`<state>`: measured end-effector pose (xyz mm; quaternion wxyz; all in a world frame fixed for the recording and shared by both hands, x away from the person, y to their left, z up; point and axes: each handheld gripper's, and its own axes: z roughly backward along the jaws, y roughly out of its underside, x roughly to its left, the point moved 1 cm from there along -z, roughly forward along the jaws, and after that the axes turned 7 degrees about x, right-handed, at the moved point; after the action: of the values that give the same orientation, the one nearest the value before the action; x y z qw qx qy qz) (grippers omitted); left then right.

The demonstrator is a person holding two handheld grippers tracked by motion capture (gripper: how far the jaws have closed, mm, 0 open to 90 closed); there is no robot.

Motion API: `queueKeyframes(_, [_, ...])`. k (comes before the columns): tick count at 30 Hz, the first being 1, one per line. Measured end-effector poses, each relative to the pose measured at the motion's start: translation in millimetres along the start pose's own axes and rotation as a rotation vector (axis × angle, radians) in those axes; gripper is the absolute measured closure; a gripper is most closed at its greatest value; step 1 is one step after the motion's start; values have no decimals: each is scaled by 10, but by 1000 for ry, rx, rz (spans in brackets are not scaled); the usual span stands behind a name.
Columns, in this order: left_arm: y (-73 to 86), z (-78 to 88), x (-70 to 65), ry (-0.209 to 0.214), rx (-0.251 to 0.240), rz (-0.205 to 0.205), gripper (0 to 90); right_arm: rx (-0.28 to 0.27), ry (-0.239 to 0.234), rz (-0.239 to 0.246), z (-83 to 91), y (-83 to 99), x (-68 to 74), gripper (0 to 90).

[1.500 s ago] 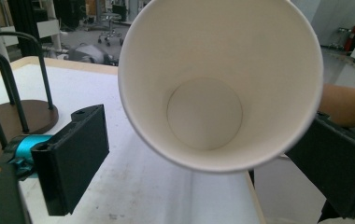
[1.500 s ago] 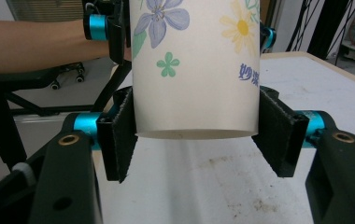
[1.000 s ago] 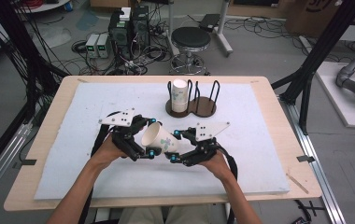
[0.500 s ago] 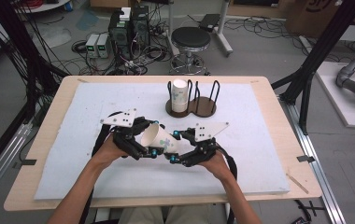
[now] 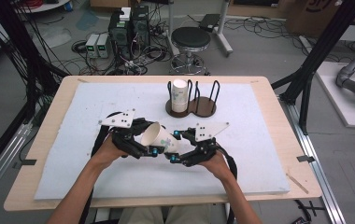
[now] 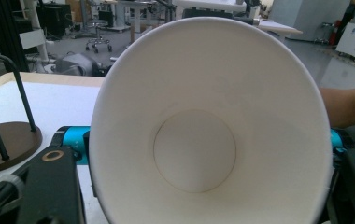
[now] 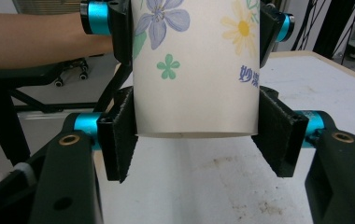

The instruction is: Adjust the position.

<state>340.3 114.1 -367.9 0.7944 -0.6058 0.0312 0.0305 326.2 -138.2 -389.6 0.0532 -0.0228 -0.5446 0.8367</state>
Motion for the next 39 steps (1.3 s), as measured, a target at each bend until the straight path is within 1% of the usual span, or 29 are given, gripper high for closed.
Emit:
queueKeyframes(6, [-3, -3, -6, -4, -2, -5, 297, 3, 0, 2, -3, 1, -2, 371])
queueKeyframes(11, [-3, -7, -7, -7, 0, -12, 299, 10, 11, 7, -9, -1, 10, 348])
queueKeyframes(12, [-2, -8, -7, -9, 5, -13, 300, 10, 12, 8, -9, -3, 13, 297])
queueKeyframes(13, [0, -9, -7, -7, 8, -12, 300, 9, 31, 0, -14, -10, 16, 239])
queueKeyframes(14, [1, -12, -9, -6, 9, -12, 300, 13, 38, -5, -16, -15, 15, 210])
queueKeyframes(17, [0, -15, -15, -9, 8, -13, 300, 15, 40, -18, -21, -18, 13, 165])
queueKeyframes(22, [0, -2, -15, -11, 16, -16, 300, 25, 41, -25, -25, -13, 11, 151])
queueKeyframes(25, [0, 8, -18, -20, 17, -15, 300, 30, 44, -29, -24, -12, 16, 151])
queueKeyframes(28, [-1, 24, -20, -27, 21, -17, 300, 34, 49, -22, -20, -8, 15, 151])
queueKeyframes(29, [-2, 32, -22, -31, 23, -16, 300, 37, 58, -27, -14, -4, 17, 151])
queueKeyframes(33, [-1, 85, -18, -52, 33, -17, 300, 40, 69, -29, 11, 19, 13, 151])
queueKeyframes(36, [4, 125, -13, -69, 47, -12, 300, 41, 89, -40, 43, 45, 5, 151])
queueKeyframes(37, [6, 135, -13, -76, 49, -4, 299, 40, 88, -46, 51, 53, 6, 151])
queueKeyframes(39, [9, 161, -3, -87, 60, -2, 299, 46, 108, -50, 69, 76, 3, 151])
